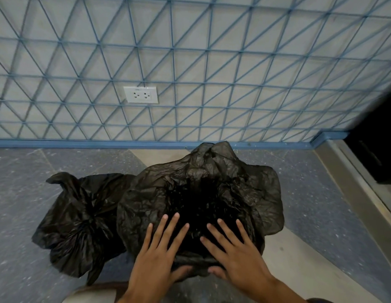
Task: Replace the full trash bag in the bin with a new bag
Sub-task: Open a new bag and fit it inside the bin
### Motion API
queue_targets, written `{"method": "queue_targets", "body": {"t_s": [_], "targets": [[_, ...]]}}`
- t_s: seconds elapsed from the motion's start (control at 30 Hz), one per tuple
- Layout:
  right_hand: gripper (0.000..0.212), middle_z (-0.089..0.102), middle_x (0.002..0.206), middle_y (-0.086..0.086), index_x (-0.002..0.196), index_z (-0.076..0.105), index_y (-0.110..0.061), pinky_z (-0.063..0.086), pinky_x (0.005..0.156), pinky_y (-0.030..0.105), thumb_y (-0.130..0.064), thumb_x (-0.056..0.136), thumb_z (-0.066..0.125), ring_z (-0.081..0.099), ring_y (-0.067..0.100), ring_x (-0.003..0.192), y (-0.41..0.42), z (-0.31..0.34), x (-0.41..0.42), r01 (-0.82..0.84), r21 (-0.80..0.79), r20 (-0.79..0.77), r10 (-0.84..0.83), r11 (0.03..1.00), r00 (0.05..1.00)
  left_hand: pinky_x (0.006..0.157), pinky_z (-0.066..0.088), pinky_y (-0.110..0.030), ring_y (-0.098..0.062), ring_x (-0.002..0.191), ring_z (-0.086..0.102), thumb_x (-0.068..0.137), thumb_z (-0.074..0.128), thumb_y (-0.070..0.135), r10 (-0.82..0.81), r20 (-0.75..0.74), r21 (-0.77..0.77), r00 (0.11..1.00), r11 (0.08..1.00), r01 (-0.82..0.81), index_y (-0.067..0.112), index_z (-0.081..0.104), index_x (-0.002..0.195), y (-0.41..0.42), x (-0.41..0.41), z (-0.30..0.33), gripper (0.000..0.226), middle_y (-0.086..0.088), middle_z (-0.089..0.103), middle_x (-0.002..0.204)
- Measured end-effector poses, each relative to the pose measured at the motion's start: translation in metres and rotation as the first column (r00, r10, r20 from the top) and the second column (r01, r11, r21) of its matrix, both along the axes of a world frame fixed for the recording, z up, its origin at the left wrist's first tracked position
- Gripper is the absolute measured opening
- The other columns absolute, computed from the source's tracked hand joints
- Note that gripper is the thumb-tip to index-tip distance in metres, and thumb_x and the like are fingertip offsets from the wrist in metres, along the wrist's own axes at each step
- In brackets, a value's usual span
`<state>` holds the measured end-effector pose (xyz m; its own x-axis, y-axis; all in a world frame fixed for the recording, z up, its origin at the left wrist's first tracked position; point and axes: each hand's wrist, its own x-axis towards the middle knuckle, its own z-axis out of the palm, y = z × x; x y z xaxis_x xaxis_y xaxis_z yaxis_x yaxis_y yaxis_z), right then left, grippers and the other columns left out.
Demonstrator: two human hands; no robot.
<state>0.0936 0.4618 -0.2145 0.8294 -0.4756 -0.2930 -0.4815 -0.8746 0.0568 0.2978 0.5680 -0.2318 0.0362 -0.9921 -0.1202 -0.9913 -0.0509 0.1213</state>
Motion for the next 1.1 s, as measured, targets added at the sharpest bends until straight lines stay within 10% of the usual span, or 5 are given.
{"method": "queue_targets", "body": {"t_s": [0.23,0.43,0.67,0.87,1.1], "targets": [[0.069,0.003,0.161,0.001,0.151,0.007,-0.032,0.007,0.116,0.057,-0.067,0.093,0.021,0.004,0.03,0.147,-0.011,0.014,0.049,0.072,0.033,0.421,-0.08,0.997,0.904,0.113,0.001,-0.038,-0.018,0.147,-0.007,0.077,0.025,0.081,0.173,-0.212,-0.107,0.962,0.974,-0.199,0.021,0.004,0.15,0.012,0.0,-0.003,0.097,-0.005,0.001,0.159],[0.094,-0.054,0.136,-0.004,0.128,-0.043,-0.041,-0.012,0.108,0.066,-0.068,0.086,0.037,-0.044,0.029,0.131,-0.045,-0.06,0.11,-0.072,0.247,0.163,0.032,0.966,0.986,0.109,-0.004,-0.024,-0.002,0.14,-0.023,0.09,0.002,0.064,0.305,-0.313,-0.02,0.899,0.945,-0.327,0.01,-0.005,0.149,0.006,-0.004,-0.002,0.08,-0.005,-0.001,0.158],[0.097,-0.038,0.15,-0.002,0.142,-0.027,-0.035,-0.012,0.105,0.07,-0.05,0.088,0.052,-0.036,0.027,0.137,-0.066,-0.073,0.112,-0.057,0.224,-0.119,0.085,0.973,0.989,0.112,-0.011,-0.022,-0.008,0.143,-0.02,0.093,0.018,0.057,0.373,-0.436,0.077,0.819,0.922,-0.379,0.021,-0.045,0.123,0.008,-0.006,-0.014,0.078,0.017,-0.053,0.128],[0.044,0.066,0.119,-0.004,0.125,0.057,-0.024,0.021,0.111,0.046,-0.028,0.081,0.057,0.057,0.019,0.113,-0.06,-0.002,0.058,0.014,-0.147,0.444,0.054,0.989,0.894,0.115,0.008,-0.033,-0.02,0.144,0.016,0.085,0.041,0.052,0.09,-0.237,-0.287,0.967,0.945,-0.158,0.022,0.022,0.148,-0.022,-0.013,0.022,0.073,-0.001,0.015,0.157],[0.056,-0.001,0.159,-0.013,0.14,0.004,-0.058,0.014,0.117,0.045,-0.06,0.092,0.032,0.001,0.02,0.147,-0.07,-0.012,-0.004,0.523,0.459,0.311,-0.681,0.718,0.663,0.109,-0.019,-0.054,-0.03,0.139,-0.029,0.093,0.027,0.058,-0.425,0.165,0.154,0.89,0.903,0.402,0.025,-0.006,0.149,-0.128,-0.028,-0.021,0.073,-0.002,-0.035,0.147]]}}
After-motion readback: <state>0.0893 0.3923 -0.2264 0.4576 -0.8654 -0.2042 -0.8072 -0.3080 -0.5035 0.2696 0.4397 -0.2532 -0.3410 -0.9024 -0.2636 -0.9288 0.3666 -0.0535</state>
